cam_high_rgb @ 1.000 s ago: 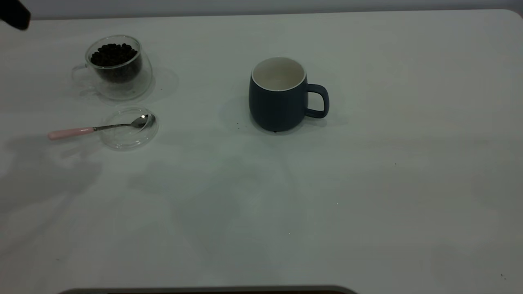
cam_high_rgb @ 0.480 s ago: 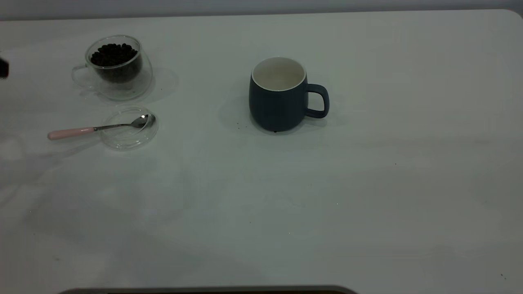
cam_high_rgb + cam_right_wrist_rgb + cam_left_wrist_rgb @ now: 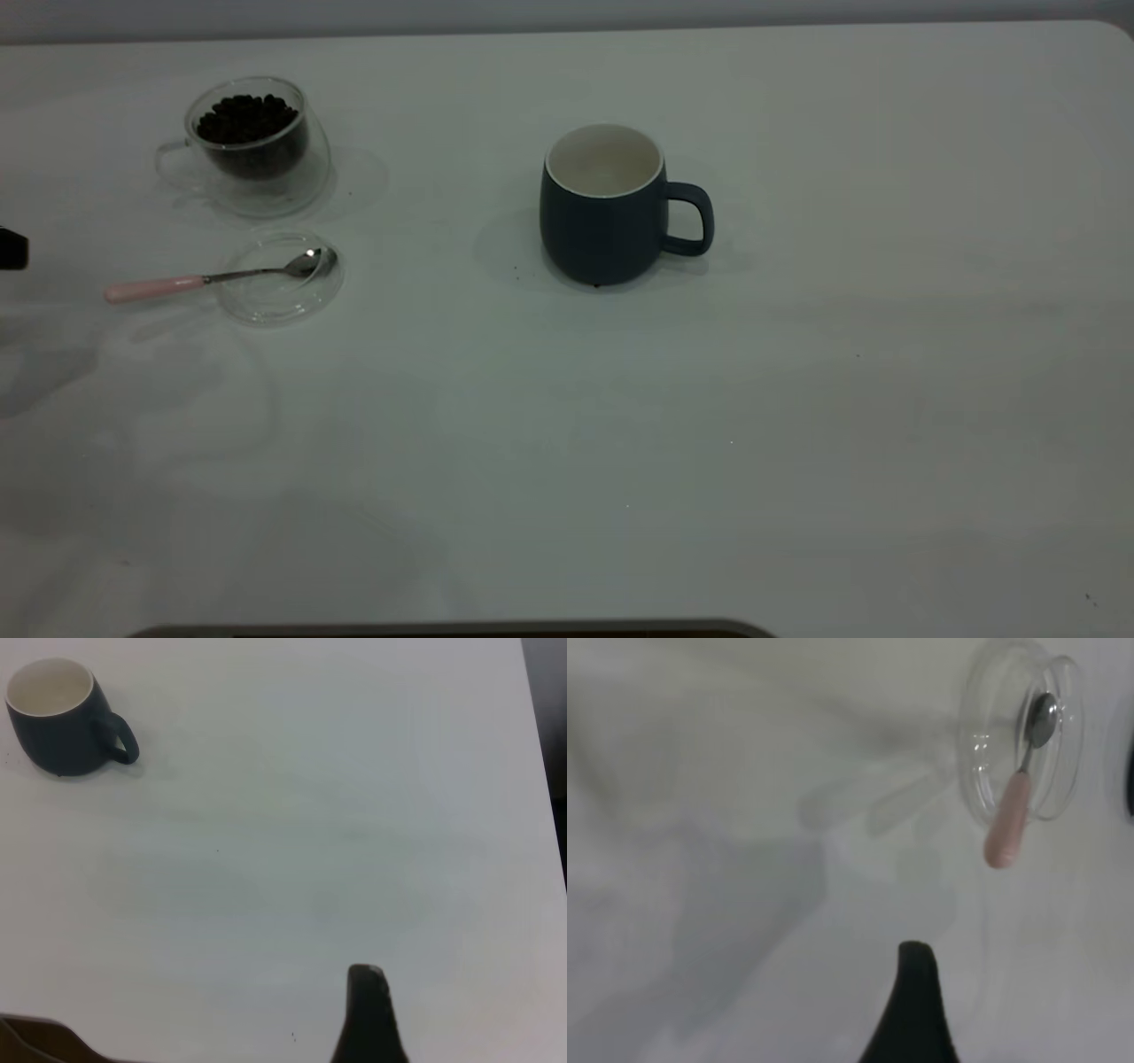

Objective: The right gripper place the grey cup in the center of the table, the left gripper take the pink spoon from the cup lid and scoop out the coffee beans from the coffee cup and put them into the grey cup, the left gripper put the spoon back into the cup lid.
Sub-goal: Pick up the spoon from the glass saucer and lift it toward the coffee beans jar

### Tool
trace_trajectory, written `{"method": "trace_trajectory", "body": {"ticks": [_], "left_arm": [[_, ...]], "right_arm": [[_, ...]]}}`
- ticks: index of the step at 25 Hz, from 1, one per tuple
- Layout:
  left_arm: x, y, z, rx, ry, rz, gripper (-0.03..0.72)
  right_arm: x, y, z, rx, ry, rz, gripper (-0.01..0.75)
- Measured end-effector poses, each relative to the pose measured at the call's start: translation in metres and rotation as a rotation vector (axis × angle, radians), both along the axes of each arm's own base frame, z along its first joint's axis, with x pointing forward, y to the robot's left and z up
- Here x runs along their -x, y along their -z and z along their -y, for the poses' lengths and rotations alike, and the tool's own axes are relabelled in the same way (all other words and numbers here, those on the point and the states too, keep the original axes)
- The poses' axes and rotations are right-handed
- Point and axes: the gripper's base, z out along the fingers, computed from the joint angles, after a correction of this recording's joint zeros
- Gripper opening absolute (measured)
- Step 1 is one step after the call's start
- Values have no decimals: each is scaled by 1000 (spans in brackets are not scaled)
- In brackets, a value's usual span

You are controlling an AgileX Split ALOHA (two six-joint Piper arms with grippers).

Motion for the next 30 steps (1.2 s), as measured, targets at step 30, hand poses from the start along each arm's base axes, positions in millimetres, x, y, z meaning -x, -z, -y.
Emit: {"method": "trace_trajectory", "body": {"ticks": [30], "left_arm": [[-26, 44, 53, 101, 15, 68, 638]], "right_arm": [[0, 0, 0, -1, 1, 0, 591]]}}
